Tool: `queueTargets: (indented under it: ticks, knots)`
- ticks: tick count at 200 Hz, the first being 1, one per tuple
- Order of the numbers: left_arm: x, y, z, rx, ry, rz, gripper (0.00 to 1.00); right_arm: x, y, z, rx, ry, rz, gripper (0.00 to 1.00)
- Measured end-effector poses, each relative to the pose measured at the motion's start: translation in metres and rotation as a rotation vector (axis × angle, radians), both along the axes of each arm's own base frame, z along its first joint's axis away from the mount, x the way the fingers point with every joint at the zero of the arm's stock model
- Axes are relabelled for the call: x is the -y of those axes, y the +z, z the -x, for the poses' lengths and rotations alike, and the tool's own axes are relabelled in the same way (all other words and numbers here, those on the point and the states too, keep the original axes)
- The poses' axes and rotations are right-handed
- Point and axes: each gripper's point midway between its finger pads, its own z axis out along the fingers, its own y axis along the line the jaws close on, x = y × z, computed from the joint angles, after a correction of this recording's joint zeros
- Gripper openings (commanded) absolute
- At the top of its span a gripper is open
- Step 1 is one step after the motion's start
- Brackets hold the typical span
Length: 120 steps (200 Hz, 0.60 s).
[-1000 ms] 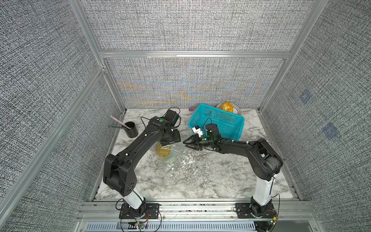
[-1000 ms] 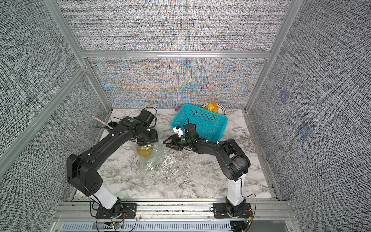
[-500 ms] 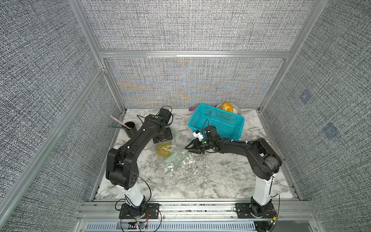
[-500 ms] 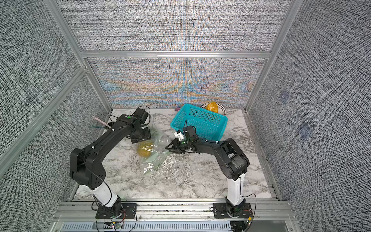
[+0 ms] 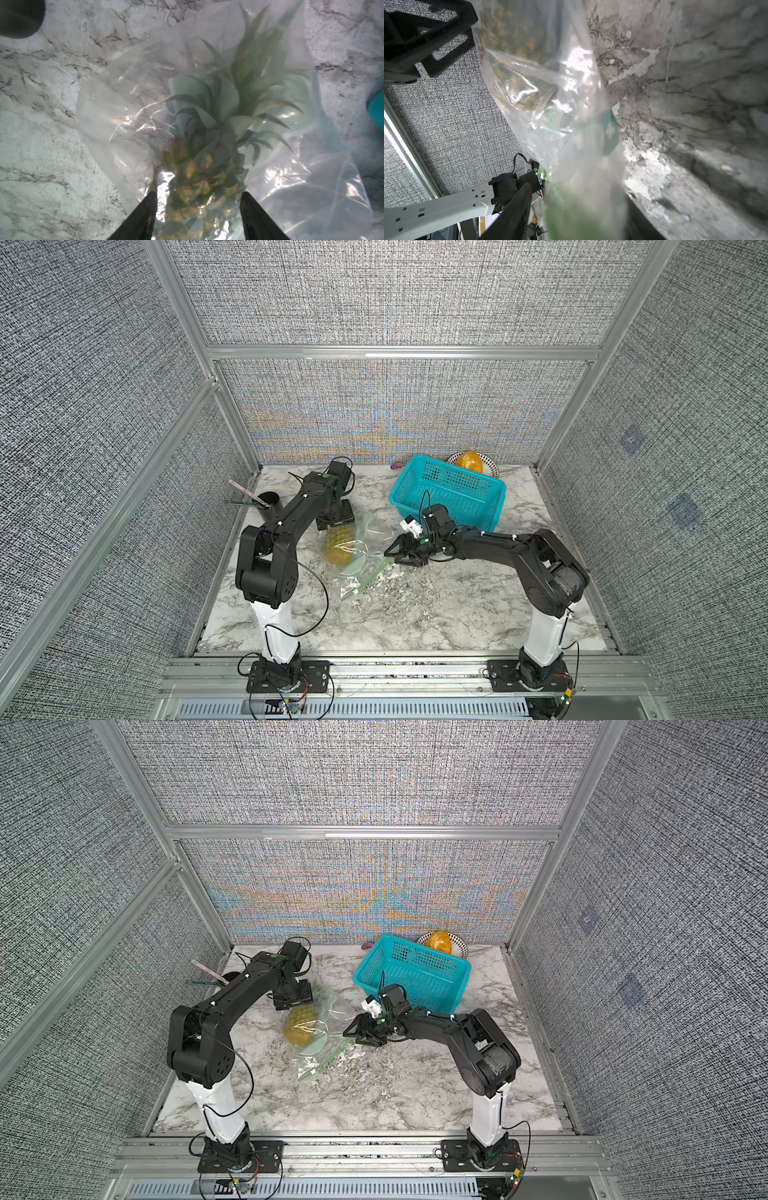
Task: Open the zip-top bag and take out the pineapple
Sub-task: Adjust the zipper food storage bag at the center of the board.
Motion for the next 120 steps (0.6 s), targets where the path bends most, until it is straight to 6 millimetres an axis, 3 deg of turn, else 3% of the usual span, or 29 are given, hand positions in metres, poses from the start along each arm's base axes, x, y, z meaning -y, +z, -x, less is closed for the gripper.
queueTargets:
  ticks: [34, 77, 120]
  knots:
    - [0.001, -0.005, 0.002, -0.008, -0.005, 0.010, 0.67, -0.010, -0.002, 0.003, 0.004, 0.017, -0.009, 0.63]
    - [0.004, -0.008, 0.009, -0.014, -0.008, 0.043, 0.67, -0.017, 0.010, 0.001, 0.022, 0.010, -0.044, 0.64]
    - [0.005, -0.013, 0.009, -0.010, -0.007, 0.052, 0.67, -0.013, 0.023, 0.005, 0.022, 0.011, -0.039, 0.84]
